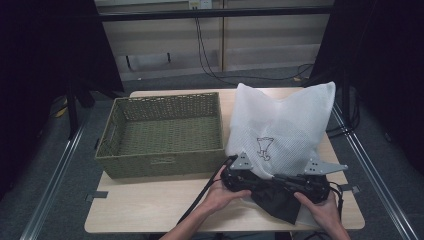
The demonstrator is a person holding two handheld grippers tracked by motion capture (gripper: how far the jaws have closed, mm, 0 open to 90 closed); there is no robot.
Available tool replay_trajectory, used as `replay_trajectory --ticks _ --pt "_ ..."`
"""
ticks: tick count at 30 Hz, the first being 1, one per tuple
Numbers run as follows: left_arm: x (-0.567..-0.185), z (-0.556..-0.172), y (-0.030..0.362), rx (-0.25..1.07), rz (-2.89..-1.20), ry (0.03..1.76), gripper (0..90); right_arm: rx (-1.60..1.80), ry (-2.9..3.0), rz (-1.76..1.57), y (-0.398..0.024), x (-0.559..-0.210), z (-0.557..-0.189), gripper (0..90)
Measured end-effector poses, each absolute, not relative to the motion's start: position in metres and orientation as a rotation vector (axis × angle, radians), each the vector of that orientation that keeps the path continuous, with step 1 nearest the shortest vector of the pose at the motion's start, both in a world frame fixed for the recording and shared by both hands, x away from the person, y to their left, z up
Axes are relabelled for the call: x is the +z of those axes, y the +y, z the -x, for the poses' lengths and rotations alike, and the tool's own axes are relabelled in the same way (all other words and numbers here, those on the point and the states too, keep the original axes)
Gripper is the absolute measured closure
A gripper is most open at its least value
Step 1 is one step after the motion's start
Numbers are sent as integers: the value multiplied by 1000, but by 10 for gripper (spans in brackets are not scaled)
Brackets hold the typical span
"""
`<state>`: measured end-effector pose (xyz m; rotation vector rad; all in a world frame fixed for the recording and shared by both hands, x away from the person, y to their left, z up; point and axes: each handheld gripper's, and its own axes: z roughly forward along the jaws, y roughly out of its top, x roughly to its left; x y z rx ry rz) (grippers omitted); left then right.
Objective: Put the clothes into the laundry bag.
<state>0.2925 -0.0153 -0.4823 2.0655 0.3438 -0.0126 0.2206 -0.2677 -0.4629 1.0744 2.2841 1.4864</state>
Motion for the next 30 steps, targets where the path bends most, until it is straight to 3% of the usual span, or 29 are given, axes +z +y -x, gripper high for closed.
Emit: replay_trajectory --ticks 6,7,9,13,17,21,24,26,30 --pt "-473 -290 18 28 -2077 331 577 1448 2296 -1139 -280 -477 -221 875" --pt "-473 -290 24 32 -2081 328 585 1444 2296 -1139 -281 -477 -220 875" --pt "-475 -290 34 16 -2079 312 688 1437 2297 -1127 -282 -477 -219 875" --pt "-488 -293 47 18 -2100 363 685 1430 2297 -1121 -284 -477 -218 874" --pt "-495 -293 49 -21 -2125 336 552 1438 2293 -1118 -285 -478 -218 874" --pt "-501 -294 38 -25 -2159 338 335 1441 2291 -1119 -284 -478 -219 873" --pt "-506 -297 30 -21 -2180 350 282 1444 2289 -1111 -284 -478 -218 872" --pt "-505 -298 28 24 -2208 367 364 1447 2287 -1110 -284 -478 -218 871" --pt "-504 -301 33 29 -2221 393 657 1458 2283 -1115 -285 -477 -218 867"
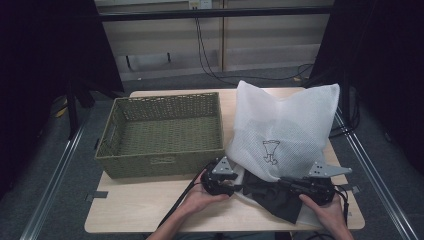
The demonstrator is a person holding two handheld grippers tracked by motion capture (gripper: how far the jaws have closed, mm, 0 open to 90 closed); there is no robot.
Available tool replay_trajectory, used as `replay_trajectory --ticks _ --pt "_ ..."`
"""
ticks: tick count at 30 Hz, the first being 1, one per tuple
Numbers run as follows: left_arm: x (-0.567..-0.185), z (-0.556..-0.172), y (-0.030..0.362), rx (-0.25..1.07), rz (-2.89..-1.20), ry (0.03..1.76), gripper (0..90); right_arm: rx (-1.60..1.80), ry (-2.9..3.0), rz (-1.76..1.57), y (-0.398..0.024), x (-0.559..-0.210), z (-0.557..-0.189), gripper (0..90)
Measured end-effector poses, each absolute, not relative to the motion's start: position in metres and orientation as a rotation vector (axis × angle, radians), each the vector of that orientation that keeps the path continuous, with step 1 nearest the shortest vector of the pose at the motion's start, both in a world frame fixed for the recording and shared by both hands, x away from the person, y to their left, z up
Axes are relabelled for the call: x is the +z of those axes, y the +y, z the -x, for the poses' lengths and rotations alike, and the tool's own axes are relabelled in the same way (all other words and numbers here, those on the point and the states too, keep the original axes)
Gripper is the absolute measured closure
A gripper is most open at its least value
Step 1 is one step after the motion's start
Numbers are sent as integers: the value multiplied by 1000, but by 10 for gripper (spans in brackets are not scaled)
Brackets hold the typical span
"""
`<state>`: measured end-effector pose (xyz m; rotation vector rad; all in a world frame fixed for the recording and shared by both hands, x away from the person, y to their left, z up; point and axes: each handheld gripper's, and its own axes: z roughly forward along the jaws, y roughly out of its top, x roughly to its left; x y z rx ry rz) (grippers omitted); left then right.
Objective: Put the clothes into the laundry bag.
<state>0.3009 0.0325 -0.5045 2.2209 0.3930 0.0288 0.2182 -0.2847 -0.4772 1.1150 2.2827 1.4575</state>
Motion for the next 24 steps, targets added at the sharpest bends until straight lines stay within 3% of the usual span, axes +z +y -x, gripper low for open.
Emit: replay_trajectory --ticks 1,3,8,14,16,18,21,24 --pt "-505 -301 33 15 -2207 386 756 1460 2281 -1115 -285 -477 -218 863" --pt "-505 -300 34 -11 -2188 389 813 1462 2276 -1108 -284 -476 -218 853" --pt "-500 -294 37 -47 -2168 380 828 1484 2259 -1078 -281 -468 -215 762" --pt "-495 -287 37 -55 -2164 363 825 1537 2212 -1018 -277 -445 -206 573" --pt "-496 -284 38 -83 -2148 367 826 1557 2192 -994 -278 -436 -202 570" --pt "-496 -281 39 -77 -2151 353 826 1572 2201 -949 -277 -430 -197 698" --pt "-499 -280 40 -86 -2141 355 825 1587 2264 -892 -272 -426 -193 766" --pt "-499 -281 40 -87 -2134 363 822 1550 2346 -896 -264 -435 -196 746"
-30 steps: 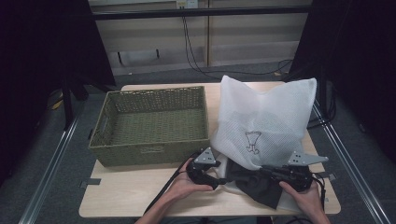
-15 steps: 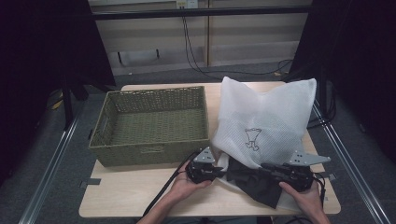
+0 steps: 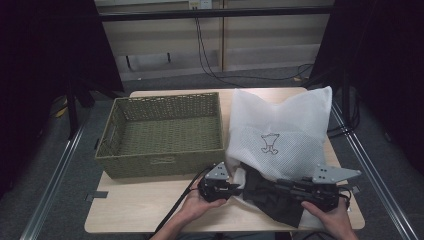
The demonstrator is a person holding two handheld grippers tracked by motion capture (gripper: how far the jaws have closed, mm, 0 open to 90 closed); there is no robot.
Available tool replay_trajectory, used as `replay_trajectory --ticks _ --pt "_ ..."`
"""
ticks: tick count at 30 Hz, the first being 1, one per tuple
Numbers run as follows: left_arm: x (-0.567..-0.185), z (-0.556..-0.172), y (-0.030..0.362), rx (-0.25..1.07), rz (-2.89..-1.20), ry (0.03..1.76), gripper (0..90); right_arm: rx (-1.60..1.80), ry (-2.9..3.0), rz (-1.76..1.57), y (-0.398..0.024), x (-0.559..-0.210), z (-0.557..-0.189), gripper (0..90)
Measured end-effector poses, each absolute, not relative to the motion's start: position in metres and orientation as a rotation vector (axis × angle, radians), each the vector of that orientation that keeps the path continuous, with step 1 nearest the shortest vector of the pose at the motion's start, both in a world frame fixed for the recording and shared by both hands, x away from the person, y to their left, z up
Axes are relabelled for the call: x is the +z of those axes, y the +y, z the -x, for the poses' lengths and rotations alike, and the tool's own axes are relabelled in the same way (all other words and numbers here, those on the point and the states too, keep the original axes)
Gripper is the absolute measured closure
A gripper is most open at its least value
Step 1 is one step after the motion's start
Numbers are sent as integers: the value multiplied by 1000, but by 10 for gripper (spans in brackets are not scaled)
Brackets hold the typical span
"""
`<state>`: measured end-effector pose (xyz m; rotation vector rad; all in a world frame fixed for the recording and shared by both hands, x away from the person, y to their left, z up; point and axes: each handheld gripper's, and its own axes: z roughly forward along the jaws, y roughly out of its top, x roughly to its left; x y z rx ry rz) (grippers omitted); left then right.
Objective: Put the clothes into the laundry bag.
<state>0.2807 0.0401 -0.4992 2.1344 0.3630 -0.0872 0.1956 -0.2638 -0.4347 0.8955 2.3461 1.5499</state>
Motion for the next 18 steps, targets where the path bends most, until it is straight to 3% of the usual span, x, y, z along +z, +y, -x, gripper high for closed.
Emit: replay_trajectory --ticks 6,14,18 --pt "-500 -283 39 -87 -2126 366 820 1522 2480 -884 -249 -457 -199 720" --pt "-499 -281 40 -95 -2120 370 827 1332 2600 -931 -237 -483 -211 808" --pt "-500 -281 40 -77 -2132 363 827 1306 2547 -973 -238 -485 -224 803"
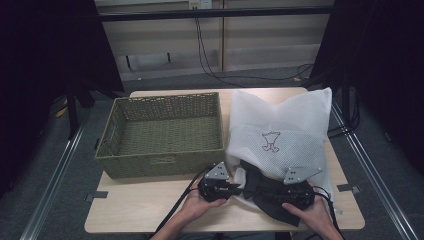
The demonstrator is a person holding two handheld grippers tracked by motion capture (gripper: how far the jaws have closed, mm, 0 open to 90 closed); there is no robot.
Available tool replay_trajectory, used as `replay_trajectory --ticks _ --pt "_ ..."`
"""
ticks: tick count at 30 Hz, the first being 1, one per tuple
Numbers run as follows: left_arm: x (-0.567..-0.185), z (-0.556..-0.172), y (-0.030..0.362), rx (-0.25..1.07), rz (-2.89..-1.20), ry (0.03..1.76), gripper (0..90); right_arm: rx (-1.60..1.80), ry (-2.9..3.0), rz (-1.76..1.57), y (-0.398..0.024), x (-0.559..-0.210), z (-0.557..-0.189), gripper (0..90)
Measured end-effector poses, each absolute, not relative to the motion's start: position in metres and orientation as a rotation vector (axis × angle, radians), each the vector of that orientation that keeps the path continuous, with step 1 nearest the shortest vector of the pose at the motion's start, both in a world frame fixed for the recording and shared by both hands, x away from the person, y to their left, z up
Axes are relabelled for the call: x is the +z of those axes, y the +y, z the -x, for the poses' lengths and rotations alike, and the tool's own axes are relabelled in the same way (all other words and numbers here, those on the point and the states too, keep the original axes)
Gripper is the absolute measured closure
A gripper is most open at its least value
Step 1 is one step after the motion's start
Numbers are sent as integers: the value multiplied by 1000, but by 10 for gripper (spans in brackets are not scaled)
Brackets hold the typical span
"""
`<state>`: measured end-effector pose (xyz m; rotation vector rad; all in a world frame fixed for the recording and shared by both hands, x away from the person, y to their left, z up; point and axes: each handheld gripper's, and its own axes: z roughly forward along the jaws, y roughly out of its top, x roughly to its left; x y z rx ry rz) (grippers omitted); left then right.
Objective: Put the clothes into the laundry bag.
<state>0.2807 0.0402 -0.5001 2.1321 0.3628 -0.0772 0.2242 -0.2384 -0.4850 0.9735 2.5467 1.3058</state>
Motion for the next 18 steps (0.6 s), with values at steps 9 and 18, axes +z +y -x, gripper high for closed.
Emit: replay_trajectory --ticks 9,18 --pt "-504 -284 42 -87 -2132 378 820 1473 2445 -877 -251 -446 -199 546" --pt "-504 -284 41 -87 -2120 376 816 1515 2220 -858 -270 -409 -207 269"
